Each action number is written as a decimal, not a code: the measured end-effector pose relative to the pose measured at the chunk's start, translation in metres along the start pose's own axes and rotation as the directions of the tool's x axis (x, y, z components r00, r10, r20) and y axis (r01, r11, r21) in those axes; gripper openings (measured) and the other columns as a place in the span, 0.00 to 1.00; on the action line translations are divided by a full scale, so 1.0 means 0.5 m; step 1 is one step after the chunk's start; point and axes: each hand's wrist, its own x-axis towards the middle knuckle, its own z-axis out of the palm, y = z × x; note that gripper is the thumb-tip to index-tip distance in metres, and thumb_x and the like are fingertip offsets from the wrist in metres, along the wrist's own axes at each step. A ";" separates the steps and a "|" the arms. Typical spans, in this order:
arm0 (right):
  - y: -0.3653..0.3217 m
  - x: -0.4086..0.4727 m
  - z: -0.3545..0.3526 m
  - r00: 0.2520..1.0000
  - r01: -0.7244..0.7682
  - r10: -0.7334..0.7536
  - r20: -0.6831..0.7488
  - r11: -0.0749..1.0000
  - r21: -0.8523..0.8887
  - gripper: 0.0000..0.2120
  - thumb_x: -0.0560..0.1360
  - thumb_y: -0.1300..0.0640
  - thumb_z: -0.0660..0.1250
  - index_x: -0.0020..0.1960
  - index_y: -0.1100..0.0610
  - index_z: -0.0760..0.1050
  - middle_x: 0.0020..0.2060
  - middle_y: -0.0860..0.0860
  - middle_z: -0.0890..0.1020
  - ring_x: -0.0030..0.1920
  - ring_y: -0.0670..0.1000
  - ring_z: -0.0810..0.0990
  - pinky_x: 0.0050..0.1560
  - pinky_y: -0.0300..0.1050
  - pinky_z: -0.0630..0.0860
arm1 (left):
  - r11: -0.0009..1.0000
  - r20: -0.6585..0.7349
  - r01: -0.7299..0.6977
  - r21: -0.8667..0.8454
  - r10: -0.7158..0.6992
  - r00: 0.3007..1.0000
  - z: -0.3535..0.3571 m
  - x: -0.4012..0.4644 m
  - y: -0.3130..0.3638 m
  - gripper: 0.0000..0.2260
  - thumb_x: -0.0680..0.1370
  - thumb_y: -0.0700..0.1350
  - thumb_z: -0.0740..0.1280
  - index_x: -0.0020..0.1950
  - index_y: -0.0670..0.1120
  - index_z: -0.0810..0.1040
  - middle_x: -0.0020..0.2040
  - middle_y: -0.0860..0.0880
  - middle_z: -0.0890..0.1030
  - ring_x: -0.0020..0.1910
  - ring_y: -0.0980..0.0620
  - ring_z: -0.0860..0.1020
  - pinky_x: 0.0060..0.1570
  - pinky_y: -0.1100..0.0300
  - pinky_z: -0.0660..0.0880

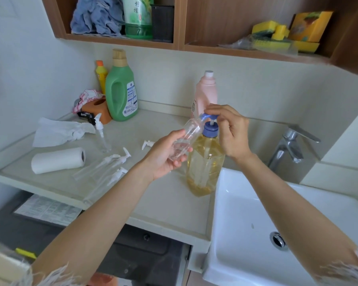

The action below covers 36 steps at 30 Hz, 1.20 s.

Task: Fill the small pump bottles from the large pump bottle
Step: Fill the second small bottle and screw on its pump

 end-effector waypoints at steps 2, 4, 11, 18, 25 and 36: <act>0.005 -0.014 0.017 0.999 0.005 -0.004 -0.040 1.000 0.008 0.19 0.71 0.64 0.52 0.47 0.67 0.81 0.48 0.53 0.81 0.51 0.48 0.79 0.54 0.42 0.76 | 1.000 -0.005 0.012 0.002 -0.012 1.000 -0.003 0.003 -0.003 0.10 0.78 0.51 0.60 0.51 0.46 0.73 0.34 0.48 0.75 0.24 0.55 0.68 0.18 0.69 0.61; 0.008 -0.030 0.033 0.997 -0.002 0.002 -0.074 1.000 0.009 0.19 0.70 0.64 0.52 0.46 0.67 0.81 0.46 0.52 0.81 0.50 0.47 0.79 0.52 0.40 0.75 | 0.999 -0.013 0.025 0.027 -0.025 1.000 -0.008 0.006 -0.006 0.09 0.79 0.51 0.60 0.50 0.46 0.74 0.34 0.48 0.75 0.23 0.55 0.68 0.18 0.69 0.60; -0.003 -0.036 0.036 0.998 -0.013 0.010 -0.070 0.999 -0.046 0.19 0.69 0.62 0.53 0.46 0.66 0.81 0.45 0.54 0.82 0.50 0.47 0.78 0.53 0.35 0.73 | 0.998 -0.022 0.039 0.045 -0.038 0.999 -0.011 0.009 -0.004 0.10 0.78 0.51 0.61 0.49 0.45 0.74 0.35 0.47 0.75 0.23 0.55 0.68 0.18 0.69 0.61; -0.027 0.014 -0.009 0.994 -0.091 0.093 0.050 0.995 -0.050 0.21 0.73 0.56 0.52 0.49 0.63 0.82 0.47 0.49 0.82 0.50 0.43 0.78 0.54 0.34 0.72 | 0.999 0.007 0.047 -0.013 -0.047 0.999 -0.003 0.000 0.005 0.11 0.78 0.55 0.59 0.49 0.48 0.74 0.36 0.49 0.74 0.23 0.56 0.69 0.18 0.69 0.62; -0.011 -0.006 0.005 0.995 -0.092 0.092 -0.037 0.996 0.007 0.19 0.74 0.60 0.53 0.47 0.64 0.83 0.47 0.51 0.82 0.51 0.46 0.80 0.54 0.39 0.75 | 0.999 -0.022 -0.044 -0.032 0.043 0.999 0.003 -0.004 -0.003 0.03 0.79 0.45 0.62 0.46 0.48 0.69 0.35 0.48 0.77 0.25 0.54 0.70 0.19 0.69 0.61; -0.012 -0.031 0.025 0.995 -0.043 0.037 -0.094 0.997 -0.063 0.18 0.68 0.61 0.54 0.43 0.63 0.81 0.42 0.51 0.82 0.46 0.50 0.79 0.50 0.34 0.73 | 0.999 -0.066 -0.015 -0.046 0.012 0.998 0.005 -0.014 -0.009 0.01 0.78 0.41 0.62 0.48 0.45 0.70 0.38 0.46 0.75 0.24 0.55 0.70 0.19 0.69 0.61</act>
